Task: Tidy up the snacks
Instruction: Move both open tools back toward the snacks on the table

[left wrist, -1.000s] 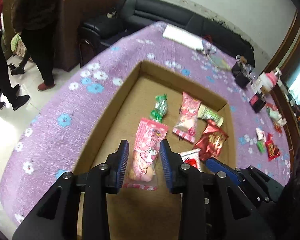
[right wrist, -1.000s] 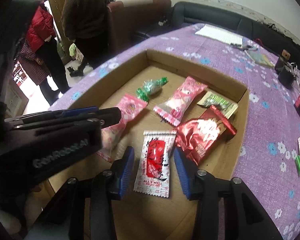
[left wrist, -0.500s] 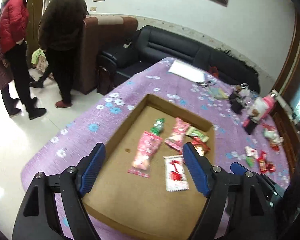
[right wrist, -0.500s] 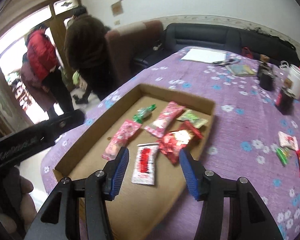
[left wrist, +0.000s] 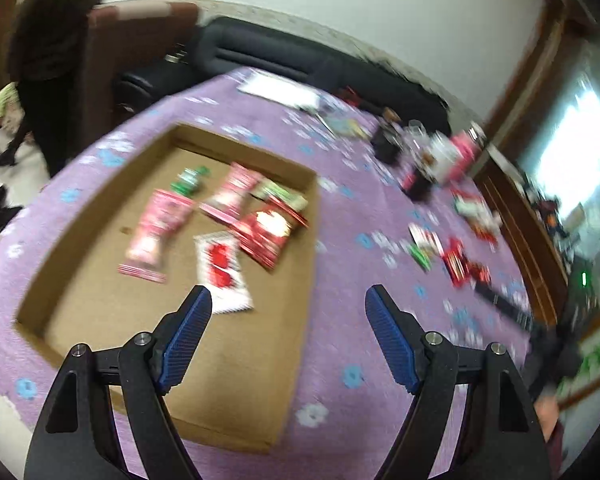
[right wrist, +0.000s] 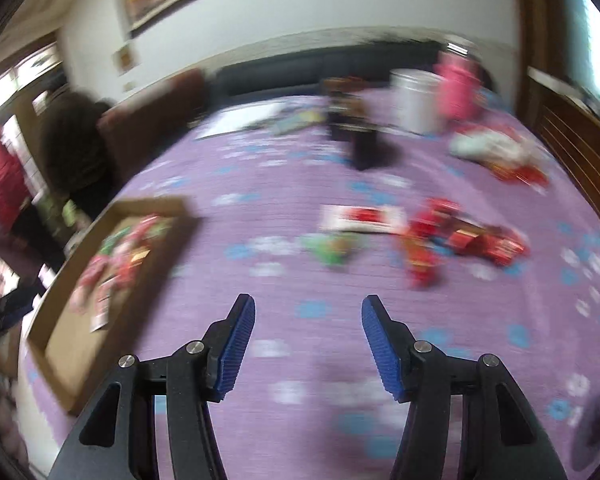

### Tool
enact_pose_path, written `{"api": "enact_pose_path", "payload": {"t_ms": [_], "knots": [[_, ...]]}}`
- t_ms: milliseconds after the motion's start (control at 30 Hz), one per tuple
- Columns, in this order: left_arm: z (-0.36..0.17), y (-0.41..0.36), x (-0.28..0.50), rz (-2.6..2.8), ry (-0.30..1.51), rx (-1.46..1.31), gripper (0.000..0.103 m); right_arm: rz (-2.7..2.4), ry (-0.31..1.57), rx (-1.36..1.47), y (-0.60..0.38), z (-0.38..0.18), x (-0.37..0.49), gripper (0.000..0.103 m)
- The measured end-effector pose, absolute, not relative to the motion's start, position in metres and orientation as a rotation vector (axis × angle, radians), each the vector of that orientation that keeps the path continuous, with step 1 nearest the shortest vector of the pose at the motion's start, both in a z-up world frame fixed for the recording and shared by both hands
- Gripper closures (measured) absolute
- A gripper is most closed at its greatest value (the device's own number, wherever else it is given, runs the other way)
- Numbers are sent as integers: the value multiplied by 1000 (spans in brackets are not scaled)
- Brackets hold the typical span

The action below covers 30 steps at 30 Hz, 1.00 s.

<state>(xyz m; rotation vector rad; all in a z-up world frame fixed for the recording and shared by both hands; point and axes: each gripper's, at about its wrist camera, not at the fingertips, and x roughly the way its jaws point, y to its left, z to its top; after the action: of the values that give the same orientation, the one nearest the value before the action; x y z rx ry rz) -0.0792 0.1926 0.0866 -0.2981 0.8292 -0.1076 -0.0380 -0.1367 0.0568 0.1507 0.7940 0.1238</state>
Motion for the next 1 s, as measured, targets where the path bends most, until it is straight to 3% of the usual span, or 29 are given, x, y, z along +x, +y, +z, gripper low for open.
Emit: {"api": "enact_pose_path", "payload": {"t_ms": [300,867,933,1000], "knots": [[79,156,-80,-165,873,-227,24,24,807,321,-209,40,-3,45],[84,99,-51,-237,896,-145,24,71,836,202,-172,14,52,45],[83,83,-35,-257,892,-131,24,76,839,212,-173,11,54,48],[81,72,-22,-270,889,-120,24,86,841,229,-177,10,55,57]]}}
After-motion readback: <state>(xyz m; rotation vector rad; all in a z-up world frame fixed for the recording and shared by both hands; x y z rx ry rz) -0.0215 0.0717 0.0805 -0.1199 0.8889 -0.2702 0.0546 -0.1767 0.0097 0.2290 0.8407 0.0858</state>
